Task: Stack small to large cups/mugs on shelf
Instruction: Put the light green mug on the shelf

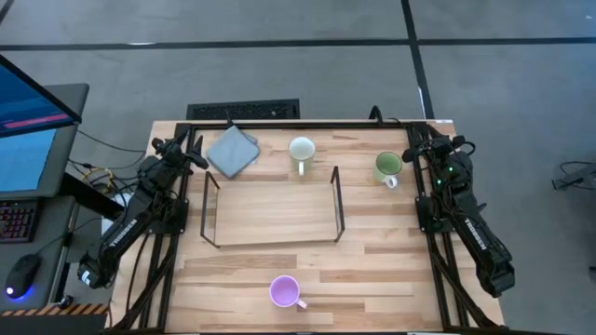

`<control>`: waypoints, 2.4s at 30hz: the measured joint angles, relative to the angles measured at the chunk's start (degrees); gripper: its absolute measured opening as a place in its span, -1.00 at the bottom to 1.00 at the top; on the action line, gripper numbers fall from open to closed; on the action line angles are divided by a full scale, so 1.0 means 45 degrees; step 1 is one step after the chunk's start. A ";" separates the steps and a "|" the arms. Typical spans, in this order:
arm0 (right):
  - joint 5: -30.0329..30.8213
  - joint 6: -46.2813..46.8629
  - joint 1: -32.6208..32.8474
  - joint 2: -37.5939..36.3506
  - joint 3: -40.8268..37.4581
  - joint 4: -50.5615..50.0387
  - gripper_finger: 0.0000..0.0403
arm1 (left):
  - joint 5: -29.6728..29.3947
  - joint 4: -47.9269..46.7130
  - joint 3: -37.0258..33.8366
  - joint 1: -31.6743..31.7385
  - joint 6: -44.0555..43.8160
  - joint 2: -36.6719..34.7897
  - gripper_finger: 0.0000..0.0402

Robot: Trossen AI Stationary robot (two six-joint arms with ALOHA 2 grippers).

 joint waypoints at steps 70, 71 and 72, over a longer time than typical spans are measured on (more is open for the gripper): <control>-0.0049 0.1063 0.2030 0.0155 0.2210 0.0857 0.14 | 0.0005 0.0029 0.0000 0.0000 0.0005 0.0000 0.26; -0.0049 0.1063 0.2202 0.0155 0.2304 0.0837 0.14 | 0.0005 0.0025 0.0000 0.0001 0.0005 0.0000 0.26; -0.0047 0.1063 0.2373 0.0155 0.2373 0.0814 0.14 | 0.0005 0.0025 0.0004 0.0001 0.0005 0.0000 0.26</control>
